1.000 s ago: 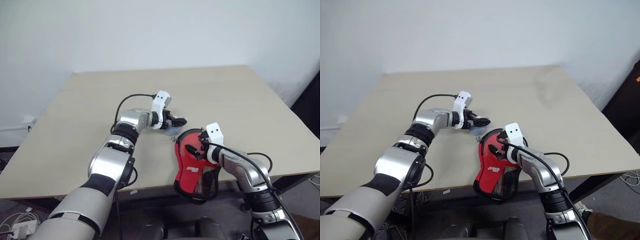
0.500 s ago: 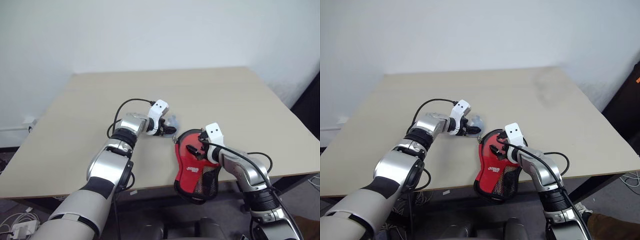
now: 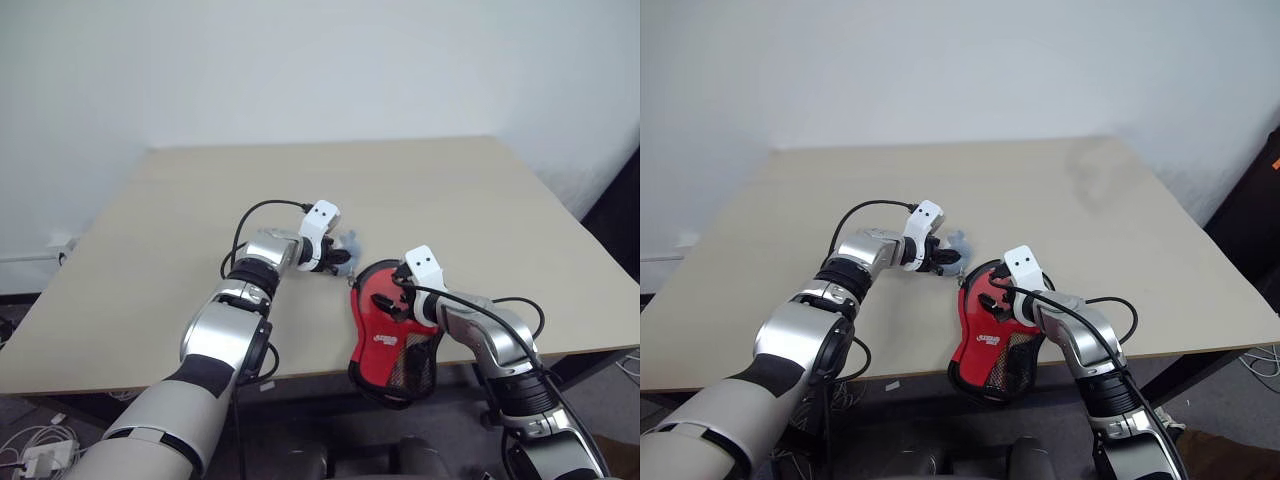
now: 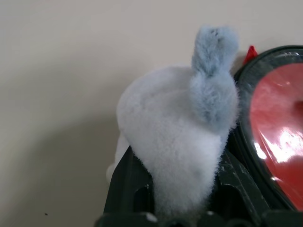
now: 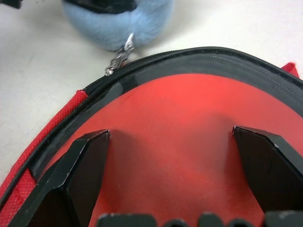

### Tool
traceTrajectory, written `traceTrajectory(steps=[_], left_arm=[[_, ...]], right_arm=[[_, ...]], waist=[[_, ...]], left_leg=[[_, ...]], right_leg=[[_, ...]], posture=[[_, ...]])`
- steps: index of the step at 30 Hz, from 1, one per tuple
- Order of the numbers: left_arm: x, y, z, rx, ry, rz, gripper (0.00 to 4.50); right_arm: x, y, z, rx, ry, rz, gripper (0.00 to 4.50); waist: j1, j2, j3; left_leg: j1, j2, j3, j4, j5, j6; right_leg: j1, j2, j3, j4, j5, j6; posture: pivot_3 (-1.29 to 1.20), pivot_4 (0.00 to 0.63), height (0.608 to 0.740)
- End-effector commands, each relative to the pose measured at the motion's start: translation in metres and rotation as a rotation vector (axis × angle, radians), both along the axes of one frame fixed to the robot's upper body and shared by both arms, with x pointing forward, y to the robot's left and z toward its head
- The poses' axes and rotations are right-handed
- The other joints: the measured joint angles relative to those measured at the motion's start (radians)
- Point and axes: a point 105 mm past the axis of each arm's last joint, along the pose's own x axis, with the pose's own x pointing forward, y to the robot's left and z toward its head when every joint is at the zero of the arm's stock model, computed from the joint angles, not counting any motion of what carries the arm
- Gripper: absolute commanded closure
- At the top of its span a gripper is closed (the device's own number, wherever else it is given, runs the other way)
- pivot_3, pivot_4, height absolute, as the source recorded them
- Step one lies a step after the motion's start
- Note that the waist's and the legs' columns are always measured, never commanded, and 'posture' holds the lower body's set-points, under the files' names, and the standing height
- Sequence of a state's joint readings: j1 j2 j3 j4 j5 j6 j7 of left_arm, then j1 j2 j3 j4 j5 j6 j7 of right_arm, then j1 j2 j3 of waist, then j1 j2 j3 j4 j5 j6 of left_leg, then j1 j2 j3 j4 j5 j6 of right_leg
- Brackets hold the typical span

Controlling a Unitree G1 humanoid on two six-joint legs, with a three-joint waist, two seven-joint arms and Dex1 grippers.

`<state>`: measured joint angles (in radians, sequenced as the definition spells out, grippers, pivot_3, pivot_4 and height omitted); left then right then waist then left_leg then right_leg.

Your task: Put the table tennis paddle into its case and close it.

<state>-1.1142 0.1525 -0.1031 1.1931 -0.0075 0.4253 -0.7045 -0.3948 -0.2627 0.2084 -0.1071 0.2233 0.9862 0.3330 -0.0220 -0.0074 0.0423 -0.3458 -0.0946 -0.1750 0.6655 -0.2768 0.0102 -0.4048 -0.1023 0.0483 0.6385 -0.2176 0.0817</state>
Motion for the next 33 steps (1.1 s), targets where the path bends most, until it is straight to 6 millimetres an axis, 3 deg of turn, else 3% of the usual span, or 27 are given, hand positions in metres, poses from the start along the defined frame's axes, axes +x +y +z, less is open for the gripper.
traceTrajectory(steps=[1,10,16,20,24,29,33], left_arm=[[0.012,-0.014,0.026,0.001,-0.105,-0.010,3.45],[0.026,-0.041,0.059,-0.027,-0.255,0.043,3.45],[0.026,-0.072,0.078,-0.149,-0.303,0.082,3.45],[0.012,-0.104,0.075,-0.180,-0.308,-0.004,3.45],[0.008,-0.120,0.072,-0.175,-0.356,0.015,3.45],[-0.010,-0.148,0.067,-0.217,-0.318,-0.088,3.45],[-0.020,-0.155,0.061,-0.200,-0.318,-0.178,3.45]], right_arm=[[-0.013,-0.002,-0.029,-0.045,0.134,0.007,0.00],[-0.013,-0.004,-0.034,-0.120,0.121,0.015,0.00],[-0.015,-0.005,-0.034,-0.124,0.119,0.007,0.00],[-0.018,-0.006,-0.035,-0.125,0.119,0.005,0.00],[-0.019,-0.006,-0.033,-0.129,0.113,0.005,0.00],[-0.021,-0.008,-0.030,-0.130,0.106,0.002,0.00],[-0.019,-0.013,-0.030,-0.141,0.096,-0.017,0.00]], waist=[[0.000,0.000,0.000],[-0.001,-0.001,0.000],[0.000,-0.001,0.000],[0.002,-0.001,0.000],[0.004,0.000,0.000],[0.022,0.000,0.000],[0.029,0.000,0.000]], left_leg=[[0.000,0.000,0.000,0.000,0.000,0.000],[0.000,0.000,0.000,0.000,0.000,0.000],[0.000,0.000,0.000,0.000,0.000,0.000],[0.000,0.000,0.000,0.000,0.000,0.000],[0.000,0.000,0.000,0.000,0.000,0.000],[-0.001,-0.001,0.000,0.000,0.000,0.000],[-0.001,-0.001,0.000,0.000,0.000,0.000]], right_leg=[[0.000,0.000,0.000,0.000,0.000,0.000],[0.000,0.000,0.000,0.000,0.000,0.000],[0.000,0.000,0.000,0.000,0.000,0.001],[0.000,0.000,-0.001,0.000,0.000,0.001],[0.000,-0.001,-0.001,0.000,-0.001,0.001],[0.001,-0.001,-0.002,0.000,-0.001,0.001],[0.001,-0.001,-0.002,0.000,-0.001,0.001]], posture=[[0.00,0.000,0.740],[0.00,0.000,0.740],[0.00,0.000,0.740],[0.00,0.000,0.740],[0.00,0.000,0.740],[0.00,0.000,0.740],[0.00,0.000,0.740]])
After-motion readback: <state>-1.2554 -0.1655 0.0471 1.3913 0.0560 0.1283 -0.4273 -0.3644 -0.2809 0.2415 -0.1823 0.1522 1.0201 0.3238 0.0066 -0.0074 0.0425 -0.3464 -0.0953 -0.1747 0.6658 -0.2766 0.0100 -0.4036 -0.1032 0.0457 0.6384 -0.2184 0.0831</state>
